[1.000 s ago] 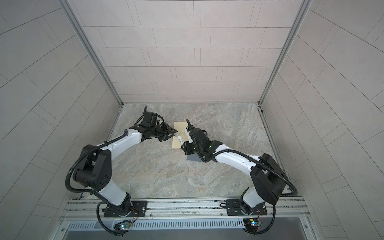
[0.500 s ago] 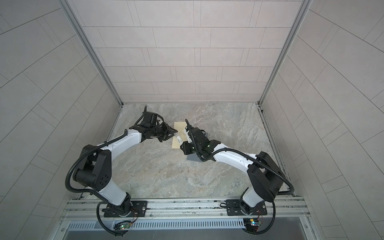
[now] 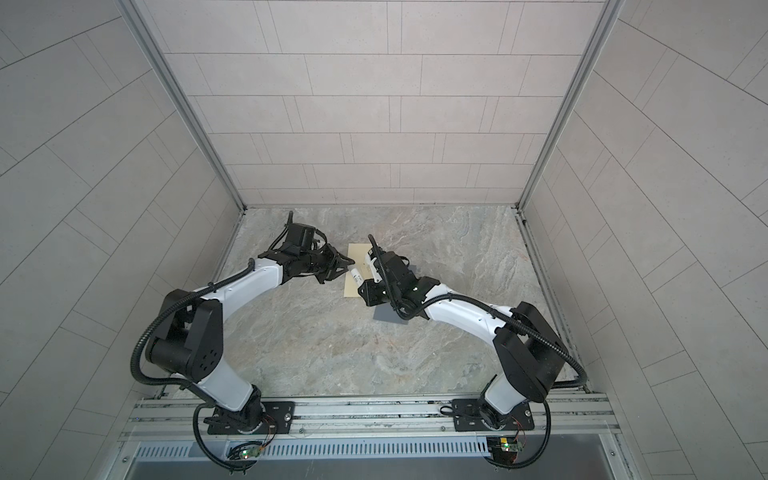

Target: Place the letter into the envelope and seal it

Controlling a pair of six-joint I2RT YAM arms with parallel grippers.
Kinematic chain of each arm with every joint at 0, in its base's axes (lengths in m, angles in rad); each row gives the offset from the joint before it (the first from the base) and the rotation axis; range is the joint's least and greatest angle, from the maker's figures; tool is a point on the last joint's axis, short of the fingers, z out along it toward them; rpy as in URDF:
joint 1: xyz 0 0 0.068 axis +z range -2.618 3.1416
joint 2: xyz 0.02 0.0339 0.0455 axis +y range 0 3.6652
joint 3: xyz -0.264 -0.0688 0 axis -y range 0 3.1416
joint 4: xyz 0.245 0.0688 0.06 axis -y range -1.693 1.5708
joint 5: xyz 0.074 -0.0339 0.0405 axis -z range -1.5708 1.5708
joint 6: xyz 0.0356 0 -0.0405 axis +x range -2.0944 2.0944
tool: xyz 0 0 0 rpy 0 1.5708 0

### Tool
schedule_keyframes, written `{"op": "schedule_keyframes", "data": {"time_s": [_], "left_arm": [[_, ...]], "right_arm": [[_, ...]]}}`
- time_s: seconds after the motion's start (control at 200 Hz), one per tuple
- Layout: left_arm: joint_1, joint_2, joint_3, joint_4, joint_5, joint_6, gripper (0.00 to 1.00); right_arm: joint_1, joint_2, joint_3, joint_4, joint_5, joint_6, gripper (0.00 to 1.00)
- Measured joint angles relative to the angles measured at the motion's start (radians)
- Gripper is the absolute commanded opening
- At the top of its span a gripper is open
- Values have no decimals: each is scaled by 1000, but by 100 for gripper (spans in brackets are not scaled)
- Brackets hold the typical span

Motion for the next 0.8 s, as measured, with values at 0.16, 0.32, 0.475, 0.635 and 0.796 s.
{"op": "schedule_keyframes", "data": {"time_s": [0.16,0.32,0.475,0.635,0.796], "left_arm": [[0,0,0,1,-4,3,11],[0,0,0,2,-5,3,11],[0,0,0,5,-4,3,11],[0,0,0,6,-4,3,11],[0,0,0,5,-2,8,11]], "right_arm": [[-1,6,1,2,0,0,0],[-4,6,1,3,1,0,0],[-8,6,1,3,0,0,0],[-11,6,0,3,-2,-1,0],[-15,6,-3,3,-9,-3,0]]}}
